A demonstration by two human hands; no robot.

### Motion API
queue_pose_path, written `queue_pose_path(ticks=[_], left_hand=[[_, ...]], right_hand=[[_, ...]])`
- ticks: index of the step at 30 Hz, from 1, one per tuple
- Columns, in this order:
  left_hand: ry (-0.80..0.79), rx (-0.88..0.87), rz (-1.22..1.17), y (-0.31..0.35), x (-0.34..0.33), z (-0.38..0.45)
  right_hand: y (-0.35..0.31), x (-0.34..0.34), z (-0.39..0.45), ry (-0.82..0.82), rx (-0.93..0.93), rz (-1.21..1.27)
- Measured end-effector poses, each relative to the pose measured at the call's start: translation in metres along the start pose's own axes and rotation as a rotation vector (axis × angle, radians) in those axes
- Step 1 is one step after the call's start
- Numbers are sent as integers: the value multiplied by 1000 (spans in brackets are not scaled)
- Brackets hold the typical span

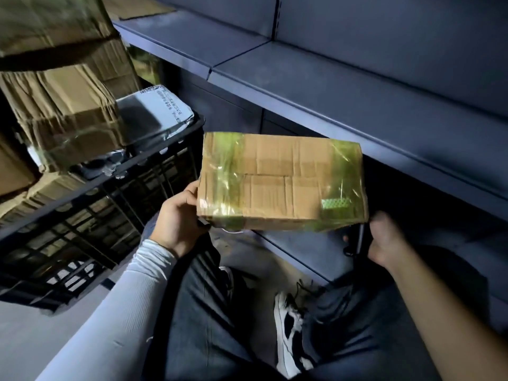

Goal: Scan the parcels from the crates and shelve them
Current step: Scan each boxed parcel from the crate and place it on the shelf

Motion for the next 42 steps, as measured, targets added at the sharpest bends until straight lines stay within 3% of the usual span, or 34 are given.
queue_pose_path(ticks=[6, 17, 24, 29, 38, 42], left_hand=[[-1, -69, -64, -5, 6, 17], [48, 17, -43, -14, 7, 27], [37, 61, -40, -16, 3, 28], [19, 52, 7, -22, 6, 29], [-233, -63, 30, -20, -10, 26], [-153, -59, 59, -23, -3, 28]], right_hand=[[19, 17, 31, 69, -36, 6], [42, 25, 29, 163, -122, -160], [47, 50, 36, 204, -20, -154], [79, 84, 81, 195, 35, -113], [24, 25, -6, 79, 11, 151], [12, 19, -13, 48, 41, 175]])
Point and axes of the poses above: each hand's wrist, its own z-axis towards the middle knuckle, its own x-axis out of the back of the hand, y = z × x, the point moved 8 cm from there along z, towards the middle knuckle, and after that the axes turned 1 degree about x, right-handed, at the moved point
